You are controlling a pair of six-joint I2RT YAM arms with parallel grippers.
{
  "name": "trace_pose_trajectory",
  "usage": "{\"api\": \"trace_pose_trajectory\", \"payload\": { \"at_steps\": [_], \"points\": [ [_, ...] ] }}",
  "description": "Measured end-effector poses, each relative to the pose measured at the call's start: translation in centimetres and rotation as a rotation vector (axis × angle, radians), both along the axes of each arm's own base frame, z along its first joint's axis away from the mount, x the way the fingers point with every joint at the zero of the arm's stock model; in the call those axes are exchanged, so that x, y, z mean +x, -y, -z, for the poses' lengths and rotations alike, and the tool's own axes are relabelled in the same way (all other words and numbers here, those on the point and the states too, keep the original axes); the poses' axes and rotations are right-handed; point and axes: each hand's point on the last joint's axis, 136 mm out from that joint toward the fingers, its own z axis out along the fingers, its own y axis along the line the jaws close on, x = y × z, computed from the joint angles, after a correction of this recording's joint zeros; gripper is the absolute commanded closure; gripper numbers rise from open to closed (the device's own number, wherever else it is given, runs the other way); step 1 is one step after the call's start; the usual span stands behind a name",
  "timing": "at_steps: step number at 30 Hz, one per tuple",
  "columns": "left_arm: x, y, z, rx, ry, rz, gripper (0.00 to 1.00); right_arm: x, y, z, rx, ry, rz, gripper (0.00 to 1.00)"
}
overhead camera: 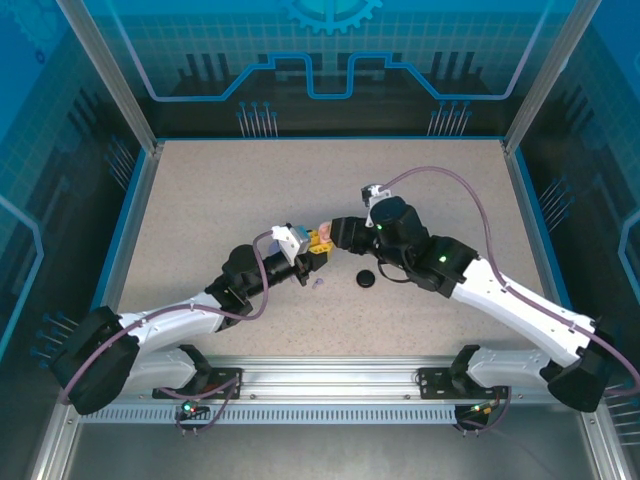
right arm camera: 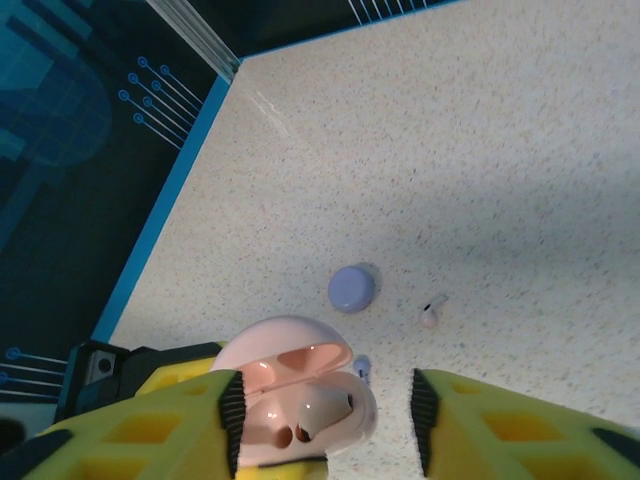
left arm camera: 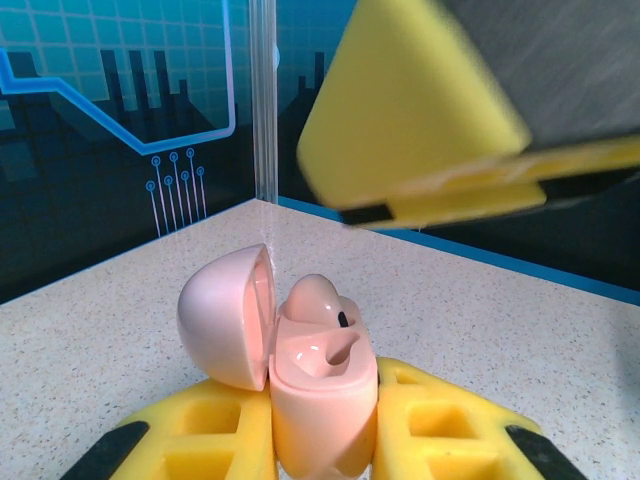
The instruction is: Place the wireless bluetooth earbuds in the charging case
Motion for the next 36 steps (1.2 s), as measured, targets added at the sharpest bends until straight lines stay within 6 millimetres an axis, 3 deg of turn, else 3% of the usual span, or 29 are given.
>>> {"api": "trace_pose_trajectory", "payload": {
  "at_steps": [9, 15, 21, 36],
  "points": [
    [-0.4, -0.9, -1.9, -0.033, 0.041, -0.026, 0.94, -0.4, 3.9, -2.2, -0.054, 0.079, 0.018, 0.22],
    [-1.4, -2.2, -3.2, -0.051, 0.070, -0.045, 0.94, 0.9, 7.0, -1.8, -0.075, 0.061, 0.079, 0.21],
    [-2.6, -3.6, -5.5, -0.074, 0.120, -0.067, 0.93, 1.6, 7.8, 2.0, -0.106, -0.036, 0.069, 0.20],
    [-5.0, -6.4, -9.1, -0.143, 0.183, -0.098, 0.94, 4.0, 3.3, 13.3, -0.214, -0.344, -0.071, 0.19]
  ]
}}
